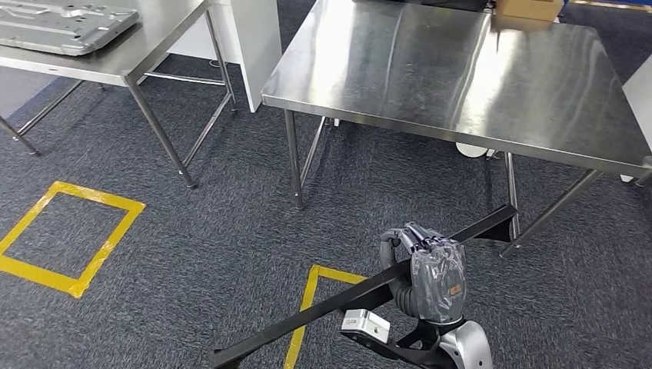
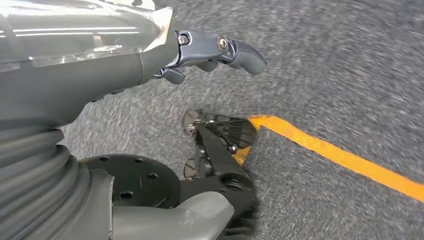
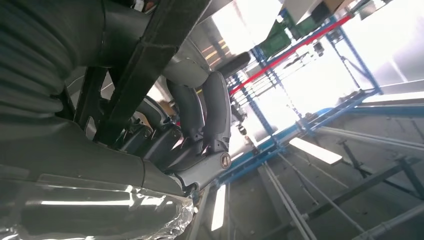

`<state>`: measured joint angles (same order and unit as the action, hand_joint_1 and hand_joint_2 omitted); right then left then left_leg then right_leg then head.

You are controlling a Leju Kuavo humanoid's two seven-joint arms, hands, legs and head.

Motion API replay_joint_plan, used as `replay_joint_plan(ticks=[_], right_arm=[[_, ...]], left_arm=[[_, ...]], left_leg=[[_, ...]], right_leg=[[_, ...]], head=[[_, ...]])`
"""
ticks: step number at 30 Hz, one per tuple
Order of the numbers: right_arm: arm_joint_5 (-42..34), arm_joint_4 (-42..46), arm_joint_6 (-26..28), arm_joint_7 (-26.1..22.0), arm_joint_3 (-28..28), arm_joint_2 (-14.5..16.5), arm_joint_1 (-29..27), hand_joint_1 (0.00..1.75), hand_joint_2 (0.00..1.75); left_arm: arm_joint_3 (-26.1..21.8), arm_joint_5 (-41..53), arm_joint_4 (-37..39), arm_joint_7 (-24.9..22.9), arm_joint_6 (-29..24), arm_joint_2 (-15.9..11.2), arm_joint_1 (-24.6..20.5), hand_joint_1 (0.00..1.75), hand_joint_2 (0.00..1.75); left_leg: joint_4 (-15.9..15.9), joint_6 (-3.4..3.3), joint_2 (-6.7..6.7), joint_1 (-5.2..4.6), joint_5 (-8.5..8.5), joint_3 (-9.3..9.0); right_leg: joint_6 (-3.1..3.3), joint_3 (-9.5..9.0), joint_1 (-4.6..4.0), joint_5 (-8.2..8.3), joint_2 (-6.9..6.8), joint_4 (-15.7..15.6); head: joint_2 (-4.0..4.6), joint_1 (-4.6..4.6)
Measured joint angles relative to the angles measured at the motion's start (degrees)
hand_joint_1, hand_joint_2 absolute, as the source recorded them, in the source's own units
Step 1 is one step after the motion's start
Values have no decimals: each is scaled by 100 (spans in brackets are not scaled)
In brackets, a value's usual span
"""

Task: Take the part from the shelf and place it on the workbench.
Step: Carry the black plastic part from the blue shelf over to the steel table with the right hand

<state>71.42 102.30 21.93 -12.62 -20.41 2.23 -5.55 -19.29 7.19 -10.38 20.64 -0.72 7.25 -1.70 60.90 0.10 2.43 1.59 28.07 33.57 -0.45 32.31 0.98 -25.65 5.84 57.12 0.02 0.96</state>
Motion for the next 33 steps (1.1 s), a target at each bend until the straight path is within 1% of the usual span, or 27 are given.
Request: replay_joint_plan(ticks=[1, 3, 4, 5, 6, 8, 10, 11, 12, 13, 14, 15, 16, 18, 20, 21, 22, 23, 24, 25, 26, 27, 28, 29, 30, 31, 33], right_arm=[[19, 1, 3, -12, -1, 7, 0, 175, 175], [56, 2, 16, -45, -1, 17, -11, 175, 175], [69, 3, 24, -60, 0, 20, -17, 175, 175], [75, 5, 31, -68, 1, 22, -19, 175, 175], [81, 9, 37, -75, 1, 23, -13, 175, 175], [121, 14, 48, -85, -1, 24, 7, 175, 175], [206, 10, 51, -85, -1, 23, 27, 175, 175], [250, 3, 51, -79, -1, 23, 47, 175, 175], [284, -5, 50, -71, -1, 23, 78, 175, 175], [306, -13, 48, -64, 0, 24, 116, 175, 175], [320, -20, 47, -57, 1, 24, 156, 175, 175], [328, -25, 46, -53, 1, 26, 191, 175, 175], [332, -28, 45, -50, 2, 27, 217, 175, 175], [336, -39, 45, -46, 3, 29, 243, 175, 175], [336, -45, 45, -45, 3, 34, 251, 175, 175], [336, -47, 45, -45, 2, 39, 258, 175, 175], [336, -48, 45, -45, 1, 46, 266, 175, 175], [335, -51, 45, -45, 0, 53, 274, 175, 175], [336, -56, 45, -45, -1, 58, 279, 175, 175], [337, -62, 45, -45, -1, 62, 279, 175, 175], [337, -69, 45, -45, -1, 63, 278, 175, 175], [337, -76, 45, -45, -1, 64, 278, 175, 175], [338, -80, 45, -45, -1, 67, 279, 175, 175], [342, -84, 45, -45, -1, 70, 280, 175, 175], [346, -90, 45, -45, -1, 72, 290, 175, 175], [350, -99, 46, -45, -1, 73, 302, 175, 175], [353, -116, 52, -45, -3, 71, 328, 175, 175]], left_arm=[[-2, 4, 2, 34, 18, -2, -6, 0, 175], [-3, 12, 3, 120, 69, -3, -20, 0, 175], [-3, 15, 2, 157, 91, -2, -25, 0, 175], [-4, 16, 1, 183, 106, 0, -25, 0, 175], [-5, 18, 1, 201, 117, 0, -23, 0, 175], [-7, 21, 1, 245, 150, -2, -5, 0, 175], [-7, 39, 2, 302, 207, -4, 13, 0, 175], [-7, 52, 2, 330, 241, -5, 16, 0, 175], [-7, 63, 2, 356, 279, -5, 17, 0, 175], [-7, 72, 2, 377, 310, -5, 18, 0, 175], [-7, 76, 2, 395, 337, -5, 17, 0, 175], [-7, 78, 2, 406, 351, -7, 17, 0, 175], [-7, 79, 2, 413, 356, -9, 17, 0, 175], [-7, 79, 2, 420, 362, -14, 16, 0, 175], [-7, 80, -4, 423, 364, -17, 12, 0, 175], [-7, 80, -8, 425, 364, -19, 10, 0, 175], [-7, 80, -11, 426, 364, -23, 9, 0, 175], [-7, 81, -11, 427, 365, -26, 12, 0, 175], [-6, 82, -10, 427, 367, -28, 18, 0, 175], [-5, 84, -10, 426, 368, -30, 26, 0, 175], [-5, 85, -9, 426, 370, -32, 35, 0, 175], [-5, 86, -9, 425, 371, -34, 44, 0, 175], [-5, 87, -9, 425, 372, -38, 52, 0, 175], [-5, 91, -8, 425, 376, -47, 62, 0, 175], [-5, 96, -4, 425, 384, -59, 69, 0, 175], [-4, 107, -1, 425, 394, -69, 68, 0, 175], [-3, 122, 5, 422, 412, -80, 60, 0, 175]], left_leg=[[-174, -19, 53, -3, -49, -65], [-227, -78, 33, -35, -50, -73], [-247, -126, 5, -43, -71, -79], [-271, -176, -23, -44, -92, -86], [-294, -221, -54, -40, -112, -92], [-312, -271, -122, -40, -118, -92], [-311, -280, -189, -46, -94, -89], [-311, -276, -213, -47, -76, -96], [-311, -265, -234, -44, -58, -113], [-311, -247, -250, -41, -39, -141], [-310, -220, -265, -44, -20, -172], [-308, -184, -277, -54, 11, -200], [-308, -145, -283, -66, 45, -225], [-322, -69, -292, -77, 106, -264], [-270, -6, -296, -48, 154, -282], [-121, 19, -295, -36, 216, -227], [163, 39, -286, -29, 326, -88], [558, 53, -275, -30, 463, 137], [982, 64, -266, -30, 589, 417], [1315, 69, -259, -31, 635, 683], [1460, 65, -254, -31, 556, 871], [1365, 49, -254, -34, 340, 942], [1073, 24, -253, -38, 38, 907], [676, -18, -247, -50, -274, 797], [338, -59, -240, -73, -473, 677], [109, -99, -239, -99, -556, 583], [-60, -178, -245, -155, -471, 486]], right_leg=[[-24, 24, -16, -8, 37, 12], [-86, 87, -32, -7, 92, 2], [-117, 111, -28, -13, 59, 15], [-139, 156, -29, -58, -45, 90], [-147, 244, -29, -154, -181, 255], [-136, 579, -25, -501, -449, 955], [-166, 926, -15, -761, -512, 1663], [-206, 959, -8, -757, -518, 1747], [-255, 861, 1, -657, -527, 1575], [-299, 649, 13, -499, -549, 1187], [-322, 404, 20, -340, -588, 728], [-310, 205, 7, -226, -621, 348], [-268, 82, -7, -171, -646, 108], [-145, 38, -53, -186, -641, 19], [-35, -52, -12, -202, -607, 1], [17, -117, 5, -215, -593, -11], [71, -193, 23, -236, -585, -22], [113, -245, 7, -278, -582, -23], [149, -298, -8, -326, -576, -23], [171, -357, -24, -382, -562, -23], [176, -427, -35, -446, -542, -23], [173, -514, -44, -517, -518, -24], [167, -611, -51, -593, -497, -25], [158, -702, -51, -680, -481, -32], [137, -772, -69, -764, -470, -40], [109, -816, -82, -830, -461, -57], [16, -926, -105, -876, -454, -108]], head=[[0, -2], [0, 1], [0, -2], [0, -4], [0, -15], [0, -39], [0, -49], [0, -48], [0, -49], [0, -49], [0, -51], [0, -54], [0, -54], [0, -54], [0, -46], [0, -30], [0, -15], [0, 1], [0, 10], [0, 8], [0, 10], [0, 11], [0, 10], [0, 12], [1, -2], [1, -13], [1, -13]])
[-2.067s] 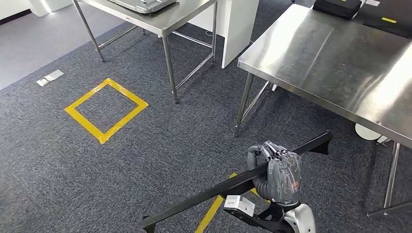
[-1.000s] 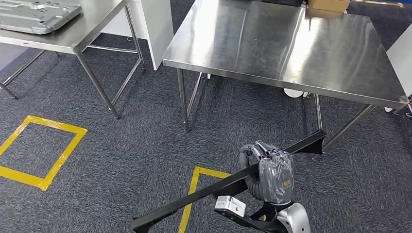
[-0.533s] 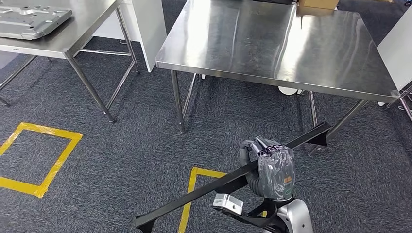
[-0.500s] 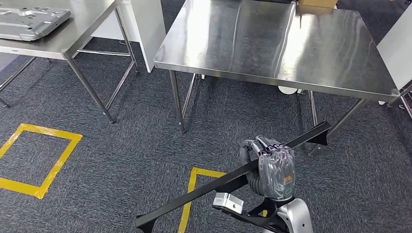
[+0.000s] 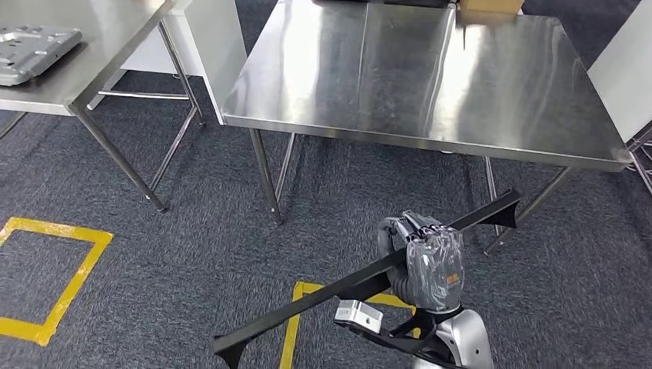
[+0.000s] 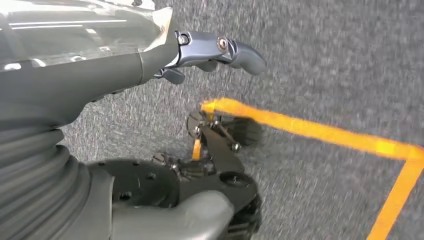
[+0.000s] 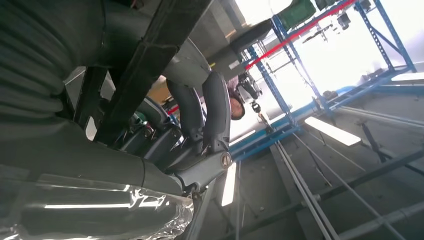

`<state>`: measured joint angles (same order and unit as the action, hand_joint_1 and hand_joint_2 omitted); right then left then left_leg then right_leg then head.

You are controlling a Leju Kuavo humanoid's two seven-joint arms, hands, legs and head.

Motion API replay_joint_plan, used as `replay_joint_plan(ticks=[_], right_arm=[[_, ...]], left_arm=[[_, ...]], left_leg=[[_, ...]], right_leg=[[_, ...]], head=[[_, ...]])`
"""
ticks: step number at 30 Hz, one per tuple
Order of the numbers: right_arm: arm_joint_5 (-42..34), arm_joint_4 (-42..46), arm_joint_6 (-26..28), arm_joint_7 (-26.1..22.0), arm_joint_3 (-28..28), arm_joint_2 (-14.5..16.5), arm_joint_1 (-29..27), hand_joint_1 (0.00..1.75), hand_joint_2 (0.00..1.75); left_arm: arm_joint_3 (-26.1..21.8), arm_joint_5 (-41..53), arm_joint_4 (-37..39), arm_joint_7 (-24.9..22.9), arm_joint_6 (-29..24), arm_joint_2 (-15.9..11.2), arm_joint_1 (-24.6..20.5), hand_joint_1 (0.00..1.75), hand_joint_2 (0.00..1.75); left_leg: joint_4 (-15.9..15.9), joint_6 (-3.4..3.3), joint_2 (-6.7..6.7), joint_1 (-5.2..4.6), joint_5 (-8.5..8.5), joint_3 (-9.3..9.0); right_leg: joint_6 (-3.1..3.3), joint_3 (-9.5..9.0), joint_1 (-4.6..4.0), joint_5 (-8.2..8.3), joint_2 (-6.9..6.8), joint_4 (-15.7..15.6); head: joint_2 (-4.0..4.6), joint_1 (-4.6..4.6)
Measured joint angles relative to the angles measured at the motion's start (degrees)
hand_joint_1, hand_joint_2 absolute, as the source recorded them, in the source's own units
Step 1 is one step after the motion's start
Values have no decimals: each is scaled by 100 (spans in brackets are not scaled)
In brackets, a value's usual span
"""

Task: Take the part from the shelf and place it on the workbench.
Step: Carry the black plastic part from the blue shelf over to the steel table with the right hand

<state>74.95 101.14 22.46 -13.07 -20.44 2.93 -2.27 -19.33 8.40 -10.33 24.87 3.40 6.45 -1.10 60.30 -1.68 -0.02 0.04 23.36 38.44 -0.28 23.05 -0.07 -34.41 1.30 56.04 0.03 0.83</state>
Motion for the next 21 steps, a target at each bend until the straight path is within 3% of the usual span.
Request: replay_joint_plan(ticks=[2, 4, 5, 7, 9, 10, 11, 12, 13, 14, 15, 17, 18, 19, 20, 21], right_arm=[[-4, -9, 10, 1, -4, -6, 16, 175, 175], [-7, -26, 25, 3, -11, -25, 37, 175, 175], [-4, -41, 30, 8, -13, -43, 38, 175, 175], [1, -75, 34, 27, -14, -81, 36, 175, 175], [5, -104, 37, 50, -14, -114, 28, 175, 175], [8, -115, 38, 58, -15, -131, 27, 175, 175], [10, -127, 38, 67, -15, -151, 24, 175, 175], [13, -146, 40, 74, -16, -173, 21, 175, 175], [15, -165, 45, 81, -17, -194, 21, 175, 175], [17, -179, 50, 94, -20, -209, 20, 175, 175], [19, -185, 56, 106, -22, -218, 28, 175, 175], [22, -175, 64, 130, -30, -221, 56, 175, 175], [26, -170, 68, 138, -34, -224, 71, 175, 175], [29, -170, 72, 146, -40, -226, 78, 175, 175], [33, -170, 75, 156, -45, -228, 74, 175, 175], [34, -170, 77, 163, -49, -232, 73, 175, 175]], left_arm=[[-1, 8, -2, -3, 11, 4, 0, 0, 175], [-3, 14, -2, -10, 27, 7, 10, 0, 175], [-4, 16, -1, -15, 38, 10, 16, 0, 175], [-4, 26, 1, -30, 66, 15, 25, 0, 175], [-4, 47, 2, -42, 84, 19, 37, 0, 175], [-4, 57, 2, -47, 88, 20, 41, 0, 175], [-4, 63, 2, -51, 90, 18, 47, 0, 175], [-4, 67, 5, -55, 90, 9, 52, 0, 175], [-4, 72, 8, -60, 92, 2, 62, 0, 175], [-4, 76, 10, -65, 97, -5, 69, 0, 175], [-4, 80, 10, -69, 102, -11, 67, 0, 175], [-3, 93, 2, -71, 118, -10, 29, 0, 175], [-3, 100, -2, -69, 121, -12, 6, 0, 175], [-2, 106, -4, -68, 126, -13, -17, 0, 175], [-1, 110, -5, -68, 130, -14, -26, 0, 175], [1, 111, -4, -68, 133, -13, -21, 0, 175]], left_leg=[[-138, -79, 8, 5, 64, -161], [-323, -133, 21, 54, 116, -426], [-421, -140, 23, 73, 153, -555], [-566, -123, 40, 99, 251, -804], [-635, -83, 64, 130, 403, -1060], [-645, -56, 74, 152, 500, -1191], [-649, -21, 80, 168, 609, -1294], [-634, 19, 85, 170, 731, -1415], [-634, 61, 82, 156, 854, -1506], [-653, 99, 69, 138, 979, -1595], [-641, 134, 52, 123, 1051, -1708], [-449, 185, 14, 157, 1018, -1747], [-141, 200, 6, 182, 906, -1629], [250, 204, 6, 202, 825, -1393], [673, 205, 9, 205, 828, -1097], [1044, 205, 11, 196, 967, -781]], right_leg=[[-136, -42, -5, 100, -11, 117], [-211, 303, -2, 230, -38, 724], [-197, 596, 18, 212, -53, 1124], [-121, 1179, 29, -101, -61, 1655], [-118, 1507, 63, -472, -68, 1577], [-180, 1575, 92, -480, -80, 1340], [-293, 1601, 128, -251, -111, 1009], [-434, 1615, 154, 206, -173, 642], [-518, 1597, 164, 686, -258, 354], [-532, 1568, 156, 1074, -317, 180], [-464, 1535, 156, 1275, -349, 117], [-200, 1405, 156, 1202, -292, 165], [-88, 1336, 161, 1140, -262, 170], [3, 1255, 141, 1073, -239, 175], [69, 1177, 127, 1005, -223, 170], [112, 1090, 106, 925, -205, 165]], head=[[-1, 28], [0, 20], [0, 10], [-1, -6], [-1, -6], [-1, -9], [-1, -15], [0, -41], [0, -71], [1, -75], [1, -72], [0, -14], [-1, -5], [-1, 3], [-1, 10], [-1, 15]])
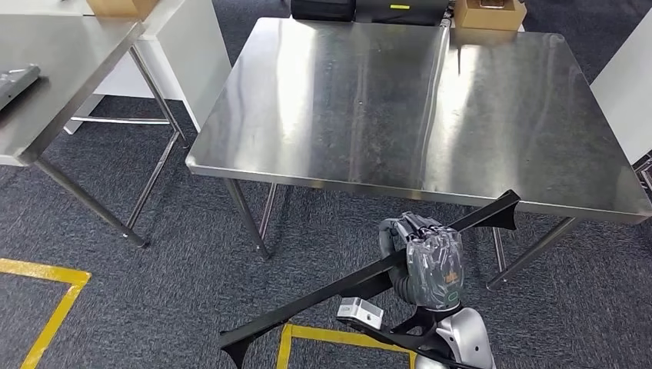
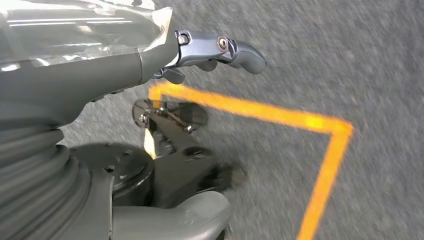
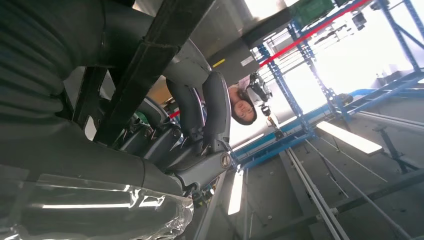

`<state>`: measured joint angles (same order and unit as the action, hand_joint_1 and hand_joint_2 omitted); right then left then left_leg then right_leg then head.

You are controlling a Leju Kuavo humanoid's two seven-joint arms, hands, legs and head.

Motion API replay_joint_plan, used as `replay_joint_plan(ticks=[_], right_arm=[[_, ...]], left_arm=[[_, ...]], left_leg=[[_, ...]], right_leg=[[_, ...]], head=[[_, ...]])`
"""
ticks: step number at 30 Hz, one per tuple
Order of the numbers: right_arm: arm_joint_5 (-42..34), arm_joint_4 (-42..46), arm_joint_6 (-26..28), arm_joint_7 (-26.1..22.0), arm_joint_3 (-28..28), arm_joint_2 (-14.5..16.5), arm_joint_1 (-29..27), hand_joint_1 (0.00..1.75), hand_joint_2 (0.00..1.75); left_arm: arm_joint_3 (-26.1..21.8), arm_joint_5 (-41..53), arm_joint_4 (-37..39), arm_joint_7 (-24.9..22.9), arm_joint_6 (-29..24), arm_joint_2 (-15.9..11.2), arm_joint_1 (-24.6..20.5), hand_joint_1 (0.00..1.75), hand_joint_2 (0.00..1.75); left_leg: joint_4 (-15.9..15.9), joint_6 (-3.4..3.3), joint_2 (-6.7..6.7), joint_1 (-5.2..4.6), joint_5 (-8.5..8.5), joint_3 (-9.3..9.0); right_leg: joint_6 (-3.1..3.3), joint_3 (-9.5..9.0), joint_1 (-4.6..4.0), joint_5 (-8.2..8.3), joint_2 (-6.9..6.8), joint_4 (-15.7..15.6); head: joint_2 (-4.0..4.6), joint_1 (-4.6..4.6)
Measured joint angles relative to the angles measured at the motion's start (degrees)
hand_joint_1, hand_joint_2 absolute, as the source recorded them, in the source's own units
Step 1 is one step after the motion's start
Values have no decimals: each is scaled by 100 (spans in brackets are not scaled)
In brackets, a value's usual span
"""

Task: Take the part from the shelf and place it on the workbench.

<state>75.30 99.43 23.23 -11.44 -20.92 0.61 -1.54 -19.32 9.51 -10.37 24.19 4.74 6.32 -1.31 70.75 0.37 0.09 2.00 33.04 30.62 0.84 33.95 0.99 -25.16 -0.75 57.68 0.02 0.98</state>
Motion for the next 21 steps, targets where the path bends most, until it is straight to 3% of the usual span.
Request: replay_joint_plan(ticks=[2, 3, 4, 5, 8, 9, 11, 12, 14, 15, 17, 18, 19, 20, 21], right_arm=[[2, -1, 1, 10, -5, -2, -11, 175, 175], [2, -1, 1, 12, -6, -2, -18, 175, 175], [2, -1, 1, 14, -7, -2, -23, 175, 175], [2, -1, 1, 15, -7, -3, -27, 175, 175], [3, -18, 2, 16, -15, -9, -44, 175, 175], [4, -25, 5, 17, -21, -8, -50, 175, 175], [4, -22, 18, 18, -29, -7, -32, 175, 175], [4, -18, 24, 19, -31, -7, -25, 175, 175], [4, -15, 29, 19, -32, -15, -1, 175, 175], [5, -16, 29, 19, -32, -19, -2, 175, 175], [7, -19, 26, 19, -34, -29, -3, 175, 175], [5, -19, 20, 19, -35, -33, -5, 175, 175], [4, -20, 10, 19, -37, -36, -3, 175, 175], [3, -22, -3, 17, -39, -37, 0, 175, 175], [1, -23, -23, 16, -42, -37, 2, 175, 175]], left_arm=[[2, 2, 4, -2, 7, 2, 27, 0, 175], [1, 2, 6, -3, 7, 2, 44, 0, 175], [1, 2, 8, -3, 7, 2, 54, 0, 175], [0, 2, 10, -4, 7, 2, 62, 0, 175], [0, 2, 25, -6, 8, -38, 111, 0, 175], [-1, 1, 30, -9, 8, -49, 129, 0, 175], [-2, -2, 32, -13, 6, -41, 121, 0, 175], [-3, -3, 32, -12, 3, -32, 102, 0, 175], [-4, -3, 32, -11, -4, -17, 60, 0, 175], [-4, -3, 32, -12, -8, -13, 47, 0, 175], [-4, -10, 32, -16, -19, -3, 39, 0, 175], [-4, -18, 33, -20, -26, 3, 41, 0, 175], [-5, -26, 34, -26, -36, 7, 43, 0, 175], [-5, -32, 36, -35, -46, 11, 45, 0, 175], [-7, -36, 36, -48, -55, 15, 46, 0, 175]], left_leg=[[331, -5, 1, -24, 597, 534], [305, -23, 1, -41, 879, 729], [164, -64, 2, -64, 1009, 868], [-78, -138, 3, -101, 877, 968], [-850, -433, 108, -306, -608, 1027], [-979, -479, 172, -359, -927, 959], [-1101, -491, 245, -377, -939, 735], [-1150, -489, 237, -352, -902, 615], [-1229, -514, 217, -314, -806, 376], [-1259, -520, 209, -306, -740, 277], [-1312, -511, 214, -275, -598, 75], [-1326, -497, 224, -256, -524, -28], [-1332, -477, 237, -232, -447, -134], [-1335, -453, 252, -207, -367, -224], [-1337, -423, 263, -190, -287, -306]], right_leg=[[34, -211, -34, -179, 57, -14], [40, -339, -49, -280, 88, -20], [42, -471, -67, -383, 112, -25], [42, -608, -88, -490, 126, -31], [9, -952, -141, -808, 182, -75], [-10, -1079, -169, -882, 204, -84], [-82, -1196, -227, -856, 221, 54], [-134, -1152, -236, -771, 213, 263], [-214, -764, -222, -700, 176, 882], [-208, -512, -201, -788, 158, 1196], [-157, -28, -171, -1156, 147, 1546], [-148, 134, -150, -1312, 146, 1533], [-188, 223, -123, -1356, 144, 1381], [-266, 248, -95, -1245, 142, 1102], [-381, 223, -64, -963, 130, 761]], head=[[0, 5], [0, 4], [0, 5], [0, 8], [0, -14], [0, -18], [0, -11], [1, -9], [1, -5], [1, -9], [0, -19], [0, -20], [0, -20], [0, -24], [0, -36]])
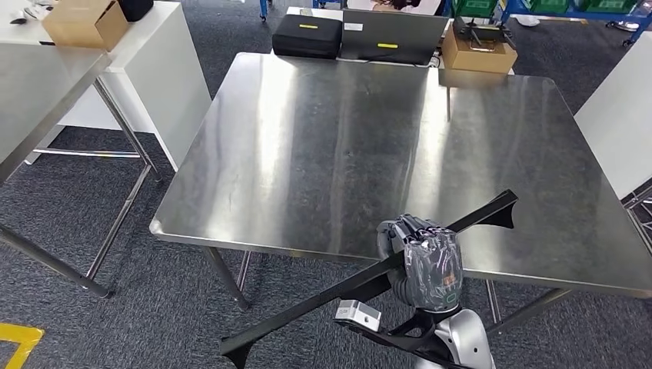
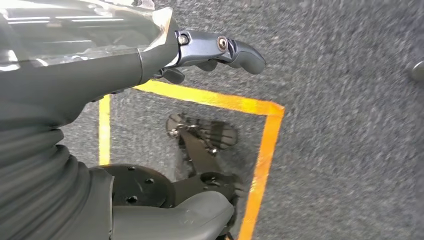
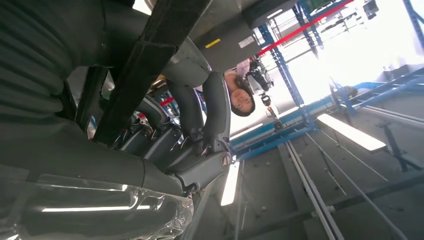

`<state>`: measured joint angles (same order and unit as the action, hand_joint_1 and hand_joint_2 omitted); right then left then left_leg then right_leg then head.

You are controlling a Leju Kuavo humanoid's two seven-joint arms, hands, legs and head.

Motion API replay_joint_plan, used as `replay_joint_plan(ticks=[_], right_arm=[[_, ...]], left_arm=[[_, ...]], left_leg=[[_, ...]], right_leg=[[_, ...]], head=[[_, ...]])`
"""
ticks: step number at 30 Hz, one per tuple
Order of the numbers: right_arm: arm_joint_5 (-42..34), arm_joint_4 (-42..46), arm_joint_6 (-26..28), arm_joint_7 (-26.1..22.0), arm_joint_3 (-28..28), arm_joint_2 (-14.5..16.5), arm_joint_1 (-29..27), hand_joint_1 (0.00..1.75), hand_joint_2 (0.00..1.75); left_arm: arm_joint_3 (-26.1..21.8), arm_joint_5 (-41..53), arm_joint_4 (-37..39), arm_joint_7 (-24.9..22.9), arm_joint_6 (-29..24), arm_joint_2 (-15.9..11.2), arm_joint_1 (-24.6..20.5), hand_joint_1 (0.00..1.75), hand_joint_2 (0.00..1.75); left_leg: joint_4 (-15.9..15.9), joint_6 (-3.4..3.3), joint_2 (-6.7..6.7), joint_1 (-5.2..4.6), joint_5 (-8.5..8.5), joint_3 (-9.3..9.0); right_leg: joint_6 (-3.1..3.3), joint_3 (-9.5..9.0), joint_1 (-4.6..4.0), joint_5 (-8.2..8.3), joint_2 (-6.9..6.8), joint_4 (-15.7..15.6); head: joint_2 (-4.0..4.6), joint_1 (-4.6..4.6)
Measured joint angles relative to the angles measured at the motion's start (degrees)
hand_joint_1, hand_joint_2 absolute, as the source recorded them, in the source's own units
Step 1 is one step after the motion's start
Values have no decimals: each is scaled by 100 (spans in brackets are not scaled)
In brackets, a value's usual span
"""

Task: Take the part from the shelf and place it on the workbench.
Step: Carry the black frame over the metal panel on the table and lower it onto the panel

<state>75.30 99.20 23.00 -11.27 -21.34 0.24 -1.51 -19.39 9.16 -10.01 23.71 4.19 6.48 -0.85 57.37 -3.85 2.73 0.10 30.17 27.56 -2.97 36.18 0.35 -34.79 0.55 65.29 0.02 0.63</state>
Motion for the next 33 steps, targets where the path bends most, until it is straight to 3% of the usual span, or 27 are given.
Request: replay_joint_plan(ticks=[1, 2, 3, 4, 5, 7, 9, 11, 12, 13, 14, 16, 17, 18, 20, 23, 24, 26, 27, 28, 29, 31, 33], right_arm=[[-2, -2, -21, -3, -5, 2, 5, 175, 175], [-4, -4, -41, -7, -15, 9, 14, 175, 175], [-9, -2, -57, -9, -27, 23, 26, 175, 175], [-13, 2, -69, -13, -39, 46, 46, 175, 175], [-16, 6, -81, -17, -52, 70, 69, 175, 175], [-18, 12, -104, -26, -67, 117, 104, 175, 175], [-15, 10, -125, -36, -74, 142, 111, 175, 175], [-9, 4, -137, -43, -77, 150, 109, 175, 175], [-7, 1, -138, -44, -78, 150, 108, 175, 175], [-5, -4, -139, -44, -78, 151, 107, 175, 175], [-3, -8, -140, -44, -79, 151, 108, 175, 175], [0, -17, -146, -44, -79, 158, 111, 175, 175], [1, -22, -151, -44, -80, 163, 115, 175, 175], [2, -31, -155, -44, -80, 167, 122, 175, 175], [2, -47, -159, -44, -80, 169, 141, 175, 175], [0, -56, -152, -43, -75, 153, 178, 175, 175], [-1, -57, -150, -43, -74, 140, 183, 175, 175], [-2, -62, -144, -43, -73, 104, 178, 175, 175], [-3, -66, -141, -42, -72, 83, 167, 175, 175], [-4, -69, -136, -41, -72, 63, 158, 175, 175], [-5, -72, -131, -40, -72, 47, 153, 175, 175], [-5, -73, -119, -37, -72, 21, 149, 175, 175], [-5, -73, -105, -31, -72, 1, 147, 175, 175]], left_arm=[[-2, 0, 0, -19, -9, 2, 0, 0, 175], [-4, 0, 0, -51, -17, 3, -2, 0, 175], [-7, 0, -1, -94, -24, 5, -10, 0, 175], [-11, 0, -2, -141, -36, 9, -22, 0, 175], [-17, 0, -3, -185, -51, 13, -41, 0, 175], [-27, 0, -4, -239, -84, 19, -74, 0, 175], [-32, -1, -4, -268, -107, 26, -85, 0, 175], [-37, -2, -3, -286, -121, 33, -75, 0, 175], [-42, -2, -2, -292, -129, 33, -68, 0, 175], [-50, -3, -2, -295, -136, 33, -65, 0, 175], [-58, -4, -2, -297, -143, 33, -64, 0, 175], [-72, -7, -2, -297, -155, 26, -63, 0, 175], [-75, -8, -2, -298, -164, 19, -62, 0, 175], [-78, -8, -2, -300, -174, 15, -61, 0, 175], [-84, -8, -2, -305, -187, 17, -51, 0, 175], [-88, -3, -2, -310, -174, 32, -45, 0, 175], [-89, 2, -2, -310, -163, 33, -50, 0, 175], [-90, 25, -2, -303, -129, 32, -56, 0, 175], [-90, 38, -2, -292, -108, 31, -53, 0, 175], [-90, 50, -2, -278, -84, 31, -49, 0, 175], [-90, 60, -2, -260, -58, 31, -45, 0, 175], [-90, 81, -2, -212, -8, 30, -42, 0, 175], [-90, 100, -2, -164, 33, 26, -44, 0, 175]], left_leg=[[3, 34, 10, 6, 86, -80], [1, 73, 13, 3, 160, -136], [-7, 114, 11, -4, 219, -192], [4, 152, 6, -9, 249, -245], [35, 185, -6, -5, 247, -258], [338, 235, -77, 5, 198, -122], [974, 291, -177, 19, 307, 317], [1544, 342, -229, 35, 627, 799], [1666, 356, -239, 40, 751, 976], [1613, 356, -243, 44, 733, 1076], [1407, 343, -247, 45, 564, 1102], [714, 262, -259, 23, -54, 972], [459, 215, -264, -5, -206, 916], [309, 168, -259, -34, -287, 880], [259, 104, -236, -64, -288, 861], [148, 49, -228, -4, -458, 715], [123, 34, -230, 9, -464, 684], [118, 6, -222, 3, -442, 668], [119, 1, -213, -1, -426, 663], [121, 3, -201, -1, -408, 652], [122, 11, -186, 0, -388, 632], [124, 49, -157, 0, -341, 577], [131, 109, -137, -21, -284, 545]], right_leg=[[-96, -39, 19, 328, -26, -318], [-125, -98, 24, 621, -52, -541], [-88, -148, 21, 844, -71, -649], [-1, -178, 14, 934, -79, -675], [87, -217, 24, 969, -72, -677], [186, -263, 57, 978, -65, -710], [260, -312, 69, 929, -69, -733], [329, -343, 60, 872, -69, -735], [349, -362, 53, 844, -66, -735], [356, -394, 45, 811, -62, -735], [356, -439, 37, 774, -58, -735], [340, -556, 14, 695, -55, -736], [321, -590, 4, 660, -53, -738], [294, -606, -8, 630, -51, -738], [227, -591, -40, 578, -47, -741], [162, -498, -77, 410, -53, -478], [168, -358, -66, 290, -54, -193], [173, 99, -45, 32, -52, 554], [151, 285, -36, -9, -53, 804], [110, 380, -27, 40, -53, 866], [57, 350, -15, 188, -53, 686], [-27, 63, 19, 607, -55, -93], [11, -174, 25, 858, -54, -647]], head=[[0, -15], [0, -29], [0, -34], [0, -32], [0, -25], [0, -11], [0, -1], [0, 2], [0, 3], [0, 4], [0, 4], [0, 1], [0, -5], [0, -3], [0, 5], [0, 2], [0, -4], [0, -16], [0, -15], [0, -16], [0, -17], [0, -21], [0, -24]])
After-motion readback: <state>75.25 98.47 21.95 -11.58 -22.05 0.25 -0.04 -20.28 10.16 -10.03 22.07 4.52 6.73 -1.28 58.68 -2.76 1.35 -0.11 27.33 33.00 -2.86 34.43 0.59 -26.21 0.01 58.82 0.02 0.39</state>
